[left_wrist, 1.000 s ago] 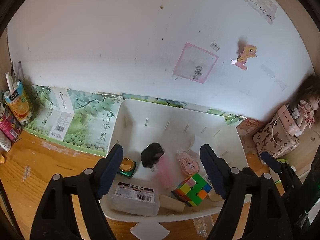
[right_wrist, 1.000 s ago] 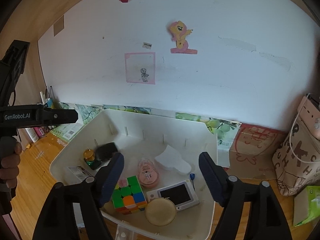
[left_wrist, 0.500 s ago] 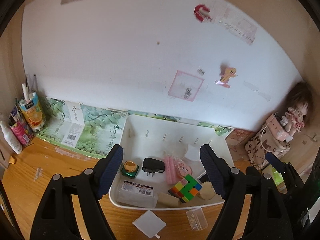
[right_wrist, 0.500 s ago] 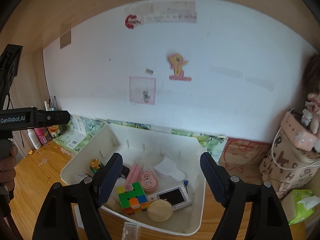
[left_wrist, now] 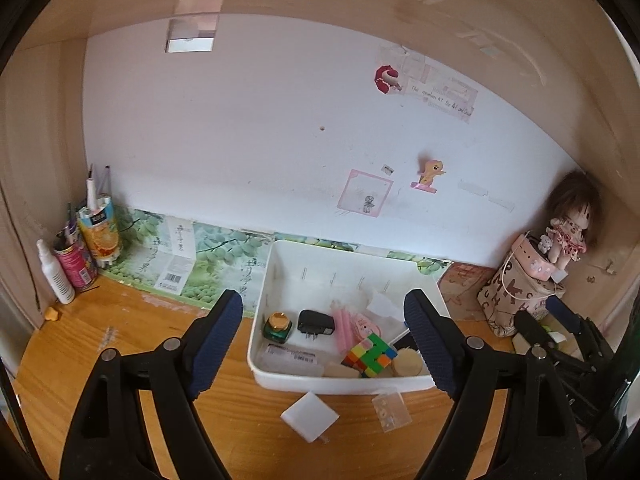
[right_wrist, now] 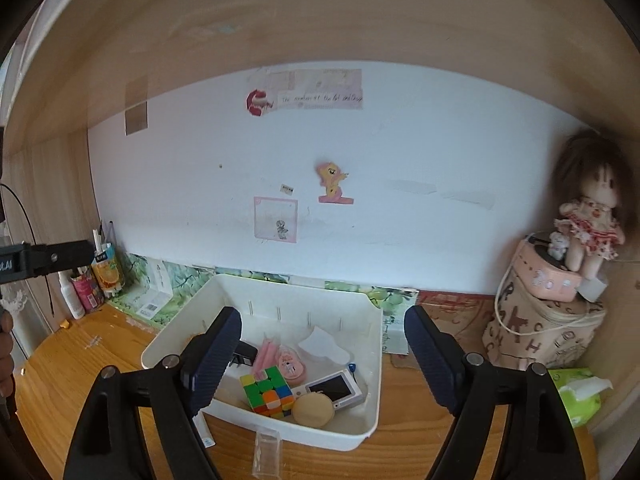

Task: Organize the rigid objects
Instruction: 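Withdraw both open tools from the bin toward the white charger and clear cup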

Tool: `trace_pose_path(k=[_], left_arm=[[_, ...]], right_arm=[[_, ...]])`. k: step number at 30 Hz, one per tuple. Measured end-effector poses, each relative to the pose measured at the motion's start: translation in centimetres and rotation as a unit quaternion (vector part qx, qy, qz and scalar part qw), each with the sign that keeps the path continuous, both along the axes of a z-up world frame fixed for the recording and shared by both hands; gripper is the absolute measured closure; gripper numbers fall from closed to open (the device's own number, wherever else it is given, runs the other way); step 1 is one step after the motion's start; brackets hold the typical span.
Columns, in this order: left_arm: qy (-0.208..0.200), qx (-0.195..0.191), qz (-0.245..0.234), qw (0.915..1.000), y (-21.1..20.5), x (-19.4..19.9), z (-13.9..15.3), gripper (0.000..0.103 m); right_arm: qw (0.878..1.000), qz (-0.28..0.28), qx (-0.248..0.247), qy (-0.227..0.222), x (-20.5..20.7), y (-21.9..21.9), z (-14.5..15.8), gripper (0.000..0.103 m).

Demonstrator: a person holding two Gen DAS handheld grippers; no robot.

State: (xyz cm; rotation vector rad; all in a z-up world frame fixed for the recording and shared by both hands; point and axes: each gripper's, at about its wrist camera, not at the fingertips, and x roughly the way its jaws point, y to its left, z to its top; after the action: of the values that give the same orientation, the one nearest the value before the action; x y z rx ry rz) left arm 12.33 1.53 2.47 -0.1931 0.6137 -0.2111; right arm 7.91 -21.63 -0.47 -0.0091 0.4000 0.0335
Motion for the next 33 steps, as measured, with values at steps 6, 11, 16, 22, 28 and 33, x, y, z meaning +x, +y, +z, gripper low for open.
trace_pose_path(k=[6, 11, 16, 22, 28, 33], left_arm=[[0.017, 0.001, 0.016, 0.9997, 1.2, -1.3, -1.0, 0.018], [0.038, 0.005, 0.022, 0.999, 1.7, -2.1, -2.4, 0.018], [0.06, 0.015, 0.025, 0.9977, 1.7, -2.6, -3.8, 0.018], [0.082, 0.03, 0.043, 0.9952, 1.5, -2.7, -5.4, 0.018], [0.1, 0.072, 0.046, 0.9913, 1.1, -2.9, -6.9, 0.018], [0.133, 0.097, 0.034, 0.9858, 0.4, -2.6, -8.8, 0.018]], right_arm=[[1.0, -0.005, 0.01, 0.002, -2.1, -0.1, 0.0, 0.019], [1.0, -0.003, 0.016, 0.019, -3.3, 0.1, -1.0, 0.019], [0.998, -0.002, 0.025, 0.051, -3.9, 0.5, -2.8, 0.019], [0.994, 0.004, 0.048, 0.095, -4.3, 0.6, -4.9, 0.019], [0.985, 0.021, 0.079, 0.15, -4.4, 0.8, -6.6, 0.019], [0.973, 0.04, 0.128, 0.189, -4.1, 0.8, -7.9, 0.019]])
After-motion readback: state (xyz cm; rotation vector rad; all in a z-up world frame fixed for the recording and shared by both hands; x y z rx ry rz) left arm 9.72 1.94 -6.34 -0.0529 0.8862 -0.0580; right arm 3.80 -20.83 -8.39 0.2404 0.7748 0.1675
